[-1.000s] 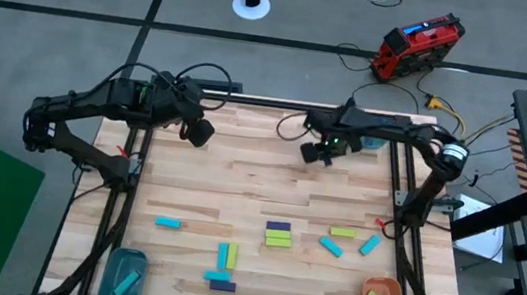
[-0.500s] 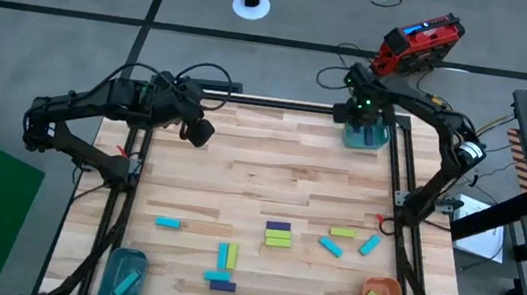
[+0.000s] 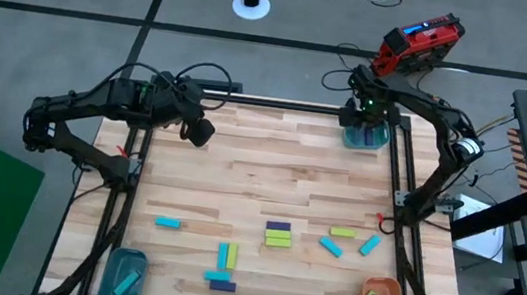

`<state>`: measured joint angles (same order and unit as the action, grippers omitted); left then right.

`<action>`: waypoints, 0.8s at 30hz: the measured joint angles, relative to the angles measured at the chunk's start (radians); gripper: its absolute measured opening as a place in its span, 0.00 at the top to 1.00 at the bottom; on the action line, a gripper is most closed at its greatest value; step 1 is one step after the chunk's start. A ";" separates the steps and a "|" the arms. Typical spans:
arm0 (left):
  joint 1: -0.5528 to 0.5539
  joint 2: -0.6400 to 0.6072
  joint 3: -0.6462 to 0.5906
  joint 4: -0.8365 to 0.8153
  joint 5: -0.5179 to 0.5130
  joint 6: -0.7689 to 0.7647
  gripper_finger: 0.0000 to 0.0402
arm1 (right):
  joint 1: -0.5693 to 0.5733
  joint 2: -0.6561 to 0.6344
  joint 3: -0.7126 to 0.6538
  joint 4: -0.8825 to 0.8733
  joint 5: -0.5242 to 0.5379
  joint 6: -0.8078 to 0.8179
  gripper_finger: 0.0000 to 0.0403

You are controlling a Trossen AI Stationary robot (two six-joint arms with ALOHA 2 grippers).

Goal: Sort blocks
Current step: Put the light blue block into the bottom blue bin

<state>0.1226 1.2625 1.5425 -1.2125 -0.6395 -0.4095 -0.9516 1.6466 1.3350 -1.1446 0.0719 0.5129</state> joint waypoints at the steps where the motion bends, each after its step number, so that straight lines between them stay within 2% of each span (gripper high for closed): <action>1: 0.000 0.000 0.000 0.001 0.000 0.000 0.77 | 0.000 0.000 0.000 0.000 0.012 0.000 0.66; 11: 0.000 0.000 0.000 0.002 0.006 -0.002 0.77 | 0.022 -0.028 0.005 -0.003 0.032 -0.001 0.82; 20: -0.001 0.000 0.000 0.000 0.174 -0.055 0.77 | 0.164 -0.154 0.010 0.002 0.029 -0.039 0.96; 24: -0.002 0.000 0.000 0.000 0.256 -0.056 0.77 | 0.242 -0.220 0.010 0.006 0.029 -0.037 0.98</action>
<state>0.1211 1.2629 1.5425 -1.2125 -0.3833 -0.4660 -0.7096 1.4263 1.3451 -1.1383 0.1007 0.4760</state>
